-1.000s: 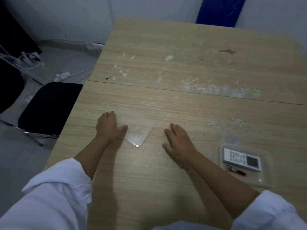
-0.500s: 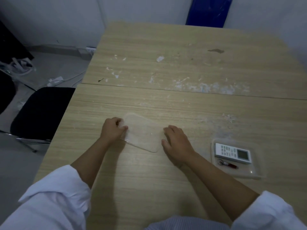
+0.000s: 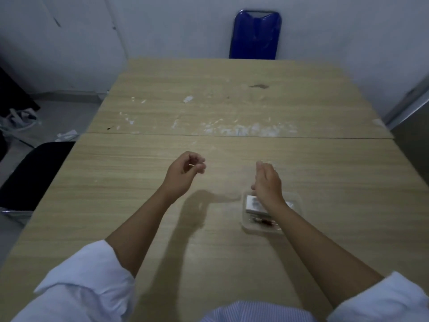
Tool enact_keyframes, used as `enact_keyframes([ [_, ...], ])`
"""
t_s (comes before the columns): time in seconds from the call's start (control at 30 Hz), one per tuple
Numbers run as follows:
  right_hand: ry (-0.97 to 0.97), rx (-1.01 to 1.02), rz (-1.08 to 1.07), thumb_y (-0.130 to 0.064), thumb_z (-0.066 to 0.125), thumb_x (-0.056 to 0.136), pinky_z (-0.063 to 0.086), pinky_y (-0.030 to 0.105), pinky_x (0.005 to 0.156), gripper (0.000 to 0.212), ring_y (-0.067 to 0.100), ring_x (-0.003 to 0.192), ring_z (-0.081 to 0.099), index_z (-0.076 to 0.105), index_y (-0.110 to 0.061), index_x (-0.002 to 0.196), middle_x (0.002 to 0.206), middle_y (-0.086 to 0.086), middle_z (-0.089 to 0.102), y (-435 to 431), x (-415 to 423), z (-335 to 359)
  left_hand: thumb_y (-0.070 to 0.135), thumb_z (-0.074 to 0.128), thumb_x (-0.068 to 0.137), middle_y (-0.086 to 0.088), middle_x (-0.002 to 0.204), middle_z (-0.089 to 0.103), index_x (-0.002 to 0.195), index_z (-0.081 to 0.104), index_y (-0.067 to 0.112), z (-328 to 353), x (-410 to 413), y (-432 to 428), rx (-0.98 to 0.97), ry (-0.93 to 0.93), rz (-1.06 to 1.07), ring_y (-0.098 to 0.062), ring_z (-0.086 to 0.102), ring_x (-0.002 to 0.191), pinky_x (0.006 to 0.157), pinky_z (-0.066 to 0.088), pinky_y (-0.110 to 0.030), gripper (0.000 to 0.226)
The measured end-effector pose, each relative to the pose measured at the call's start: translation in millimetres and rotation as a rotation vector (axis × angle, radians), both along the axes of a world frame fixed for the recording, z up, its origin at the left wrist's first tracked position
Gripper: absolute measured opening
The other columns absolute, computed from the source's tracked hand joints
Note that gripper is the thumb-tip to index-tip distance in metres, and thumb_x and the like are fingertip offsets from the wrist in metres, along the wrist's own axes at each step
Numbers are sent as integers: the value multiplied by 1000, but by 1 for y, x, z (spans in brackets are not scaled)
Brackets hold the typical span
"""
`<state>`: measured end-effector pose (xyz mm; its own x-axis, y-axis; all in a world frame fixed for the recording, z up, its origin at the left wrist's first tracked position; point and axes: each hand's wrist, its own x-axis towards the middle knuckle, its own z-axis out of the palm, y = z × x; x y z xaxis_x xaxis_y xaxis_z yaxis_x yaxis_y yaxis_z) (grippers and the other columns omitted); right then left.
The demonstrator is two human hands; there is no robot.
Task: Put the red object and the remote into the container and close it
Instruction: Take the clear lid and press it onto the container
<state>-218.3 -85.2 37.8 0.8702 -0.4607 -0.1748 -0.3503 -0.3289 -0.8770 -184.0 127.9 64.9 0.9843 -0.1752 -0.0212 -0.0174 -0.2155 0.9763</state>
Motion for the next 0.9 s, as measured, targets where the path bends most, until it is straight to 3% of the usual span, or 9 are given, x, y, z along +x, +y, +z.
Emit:
enact_keyframes([
  [0.07,85,221,-112,-46,33,97,55,35,54,45,27,60,63,55,-7,96,73,9,56,-33,-6,10,5,61,84,-6,84,65,77,58,25,0,-8,-25,8,-66,-30,-16,60,80,79,46,-28,22],
  [0.13,156,397,-129,-44,35,98,53,31,51,46,27,58,62,56,-6,82,68,12,59,-66,-16,17,12,65,83,0,86,67,75,58,31,-2,-14,-48,86,-137,-56,-17,60,84,79,43,-31,22],
  [0.23,152,410,-50,-24,50,95,54,29,53,25,24,59,62,57,-6,80,71,14,62,-103,-36,19,9,65,81,7,99,68,78,62,38,-7,-25,-76,176,-244,-68,-14,60,99,81,46,-26,29],
  [0.3,112,372,-30,-10,57,90,54,20,47,15,20,59,61,57,-9,75,71,12,61,-117,-49,15,3,64,81,3,110,62,88,68,30,-15,-31,-90,203,-276,-57,-12,57,105,79,48,-15,28],
  [0.37,94,368,-49,-3,58,88,51,13,41,19,17,58,58,57,-11,71,69,9,59,-124,-62,7,1,64,81,1,114,58,98,71,22,-27,-37,-101,227,-234,0,-10,55,106,76,47,-10,27],
  [0.57,136,409,-213,4,61,83,46,14,34,17,18,51,56,53,-6,94,70,12,60,-131,-93,-19,-8,52,83,-16,116,66,116,63,6,-57,-52,-123,237,38,123,-24,63,104,91,52,-35,37],
  [0.67,170,317,-234,0,63,80,49,19,40,26,17,51,59,54,-11,103,83,16,66,-129,-104,-29,2,53,88,-18,117,67,116,62,3,-64,-57,-127,187,212,176,-29,63,104,96,52,-44,30],
  [0.8,224,81,-118,-11,67,78,55,38,69,29,23,67,63,59,-8,106,86,12,64,-125,-115,-32,8,65,80,-12,110,71,111,66,4,-66,-63,-131,350,88,144,-17,65,90,86,50,-27,31],
  [0.9,267,-71,-18,-17,66,80,52,37,77,31,30,86,65,57,-8,108,91,12,65,-124,-117,-26,4,61,81,-15,110,71,109,67,3,-67,-64,-136,469,4,132,-21,67,91,82,49,-24,29],
])
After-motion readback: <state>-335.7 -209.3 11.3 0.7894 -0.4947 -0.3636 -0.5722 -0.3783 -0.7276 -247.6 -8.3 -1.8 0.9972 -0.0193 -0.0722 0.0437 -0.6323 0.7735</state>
